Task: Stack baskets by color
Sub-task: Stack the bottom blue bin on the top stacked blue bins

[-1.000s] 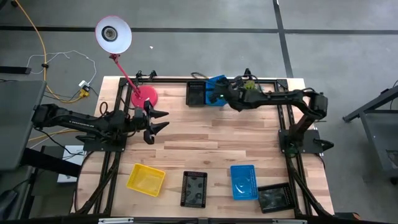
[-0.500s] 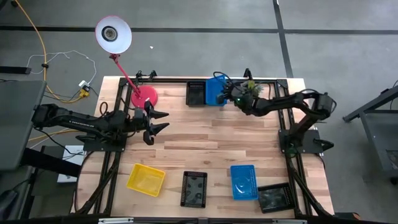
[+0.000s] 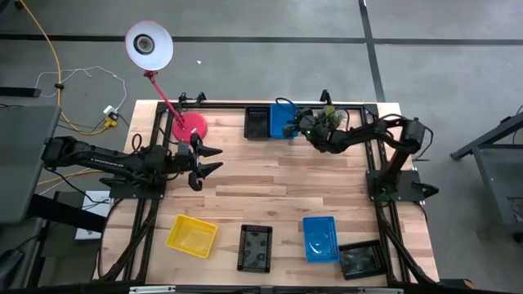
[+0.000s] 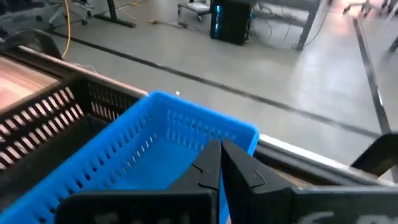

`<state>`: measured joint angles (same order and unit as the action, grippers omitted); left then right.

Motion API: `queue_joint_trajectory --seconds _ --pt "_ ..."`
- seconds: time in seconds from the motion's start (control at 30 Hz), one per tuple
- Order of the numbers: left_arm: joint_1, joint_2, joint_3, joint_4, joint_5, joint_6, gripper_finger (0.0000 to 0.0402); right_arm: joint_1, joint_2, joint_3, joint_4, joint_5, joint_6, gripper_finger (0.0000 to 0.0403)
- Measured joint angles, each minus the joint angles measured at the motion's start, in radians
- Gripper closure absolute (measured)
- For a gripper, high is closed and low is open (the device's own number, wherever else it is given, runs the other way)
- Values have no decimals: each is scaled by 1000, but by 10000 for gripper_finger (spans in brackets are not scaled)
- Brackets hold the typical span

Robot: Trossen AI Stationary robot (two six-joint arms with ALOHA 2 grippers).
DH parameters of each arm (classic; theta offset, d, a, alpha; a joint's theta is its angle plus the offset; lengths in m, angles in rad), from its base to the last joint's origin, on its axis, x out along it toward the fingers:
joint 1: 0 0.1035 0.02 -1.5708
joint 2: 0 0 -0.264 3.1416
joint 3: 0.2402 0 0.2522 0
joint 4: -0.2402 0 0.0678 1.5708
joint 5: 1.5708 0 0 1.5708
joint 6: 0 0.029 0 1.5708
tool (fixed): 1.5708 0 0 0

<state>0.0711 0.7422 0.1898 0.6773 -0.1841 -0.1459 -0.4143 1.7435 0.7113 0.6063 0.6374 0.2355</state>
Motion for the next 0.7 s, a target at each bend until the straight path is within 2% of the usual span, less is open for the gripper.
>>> queue_joint_trajectory --seconds 0.17,0.3,0.4,0.53,0.6,0.7 --pt "0 0 0 -9 0 0 195 82 -141 0 -64 -18 -121 403" --pt "0 0 0 -26 -1 0 195 210 -297 0 -249 -65 -169 403" --pt "0 0 0 -30 -3 0 195 309 -414 0 -429 -207 -106 403" --pt "0 0 0 -30 -3 0 195 417 -535 0 -643 -525 31 397" --pt "0 0 0 -30 -4 0 195 480 -572 0 -710 -556 123 387" --pt "0 0 0 -30 -8 0 195 586 -601 0 -802 -504 210 360"
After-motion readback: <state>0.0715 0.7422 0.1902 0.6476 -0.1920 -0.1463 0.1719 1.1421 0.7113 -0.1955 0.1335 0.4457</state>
